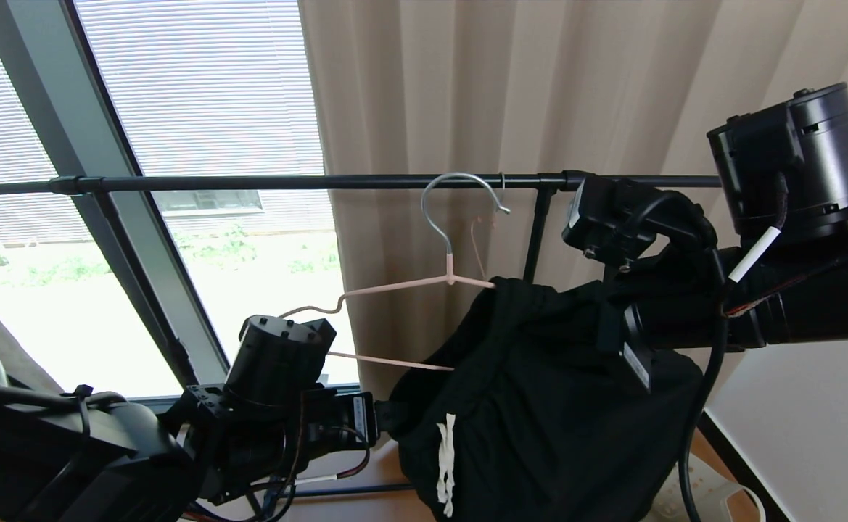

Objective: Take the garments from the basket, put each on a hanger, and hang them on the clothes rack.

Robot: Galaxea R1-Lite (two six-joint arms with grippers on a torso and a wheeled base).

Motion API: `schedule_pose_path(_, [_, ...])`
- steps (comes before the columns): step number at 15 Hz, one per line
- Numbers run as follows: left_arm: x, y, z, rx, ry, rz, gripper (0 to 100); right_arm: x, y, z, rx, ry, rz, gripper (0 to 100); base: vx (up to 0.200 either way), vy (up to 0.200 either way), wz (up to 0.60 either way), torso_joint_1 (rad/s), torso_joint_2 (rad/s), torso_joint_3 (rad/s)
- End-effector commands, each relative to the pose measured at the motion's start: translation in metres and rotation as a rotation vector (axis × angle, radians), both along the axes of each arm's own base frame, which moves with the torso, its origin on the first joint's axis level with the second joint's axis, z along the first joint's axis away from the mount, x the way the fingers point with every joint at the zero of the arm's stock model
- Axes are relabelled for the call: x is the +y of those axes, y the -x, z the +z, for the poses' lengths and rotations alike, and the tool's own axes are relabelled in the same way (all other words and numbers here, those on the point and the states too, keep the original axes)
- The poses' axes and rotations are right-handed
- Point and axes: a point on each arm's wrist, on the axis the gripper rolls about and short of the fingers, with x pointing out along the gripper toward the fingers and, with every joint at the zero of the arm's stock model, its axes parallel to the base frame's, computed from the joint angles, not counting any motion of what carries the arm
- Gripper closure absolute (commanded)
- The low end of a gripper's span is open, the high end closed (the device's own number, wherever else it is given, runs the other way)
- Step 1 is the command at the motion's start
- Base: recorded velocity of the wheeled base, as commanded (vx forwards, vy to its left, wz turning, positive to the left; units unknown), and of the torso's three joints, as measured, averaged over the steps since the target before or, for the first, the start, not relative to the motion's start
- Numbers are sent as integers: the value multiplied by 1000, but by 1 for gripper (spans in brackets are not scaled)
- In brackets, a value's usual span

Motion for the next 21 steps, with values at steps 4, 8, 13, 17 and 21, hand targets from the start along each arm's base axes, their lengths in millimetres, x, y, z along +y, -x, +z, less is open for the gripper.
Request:
schedule_pose_path(4, [-10,-7,-18,11,-23,-7,0,-1,3,3,1,-17,20,100,0,0,0,0,0,0])
schedule_pose_path(8, [-9,-6,-17,3,-27,0,100,-2,3,1,22,-23,7,100,0,0,0,0,0,0])
schedule_pose_path(13, [-12,2,-10,-35,-14,-10,100,-4,5,-1,55,-40,-20,100,0,0,0,0,0,0])
schedule_pose_path(17, [-3,10,-11,-94,-10,-20,100,-13,-4,-7,72,-30,-68,100,0,0,0,0,0,0])
schedule_pose_path(21, [5,13,-7,-129,-21,-21,100,-20,-8,-13,89,-20,-97,100,0,0,0,0,0,0])
